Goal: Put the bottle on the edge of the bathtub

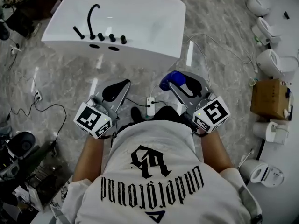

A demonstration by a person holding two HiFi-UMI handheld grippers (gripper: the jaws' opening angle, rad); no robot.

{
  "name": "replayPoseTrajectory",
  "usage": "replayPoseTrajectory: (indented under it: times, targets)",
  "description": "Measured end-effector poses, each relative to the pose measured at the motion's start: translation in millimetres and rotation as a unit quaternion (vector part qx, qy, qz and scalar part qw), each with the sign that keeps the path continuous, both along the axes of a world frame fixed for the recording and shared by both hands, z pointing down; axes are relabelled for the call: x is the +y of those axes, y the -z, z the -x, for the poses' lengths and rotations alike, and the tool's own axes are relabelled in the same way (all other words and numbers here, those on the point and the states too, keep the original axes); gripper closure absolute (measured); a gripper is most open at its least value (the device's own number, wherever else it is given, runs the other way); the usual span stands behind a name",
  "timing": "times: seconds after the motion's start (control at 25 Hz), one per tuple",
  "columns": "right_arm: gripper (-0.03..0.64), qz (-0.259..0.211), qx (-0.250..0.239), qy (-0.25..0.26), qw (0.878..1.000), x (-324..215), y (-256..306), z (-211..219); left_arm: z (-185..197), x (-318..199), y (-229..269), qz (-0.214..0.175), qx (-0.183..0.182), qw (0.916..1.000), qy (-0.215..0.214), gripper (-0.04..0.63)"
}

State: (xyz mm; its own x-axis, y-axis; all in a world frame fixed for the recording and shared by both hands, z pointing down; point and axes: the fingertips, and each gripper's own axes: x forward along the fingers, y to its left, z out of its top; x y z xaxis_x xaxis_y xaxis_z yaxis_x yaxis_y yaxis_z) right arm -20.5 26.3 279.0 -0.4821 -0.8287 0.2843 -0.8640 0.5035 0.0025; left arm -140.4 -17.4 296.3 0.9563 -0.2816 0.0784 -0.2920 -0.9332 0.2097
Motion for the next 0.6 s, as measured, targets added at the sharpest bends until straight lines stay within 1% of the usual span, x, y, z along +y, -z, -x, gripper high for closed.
replayPoseTrajectory:
  times: [0.16, 0.32, 0.6]
  targets:
    - [0.469, 0.004, 0.007, -0.006, 1.0, -18.3, -2.7, 6.6, 9.0, -16.5, -6.8, 0.003, 0.004, 1.0, -0.008, 0.588]
    - [0.471, 0.002, 0.006, -0.011, 1.0, -37.5, -4.5, 4.6, 15.2, -35.5, -9.1, 0.005, 0.004, 1.0, 0.0, 0.588]
    - [0.471, -0.008, 0.002, -0.001, 1.0, -81.0, -10.4, -8.4, 14.5, -65.8, -6.8, -0.01, -0.005, 0.9998, 0.015, 0.588]
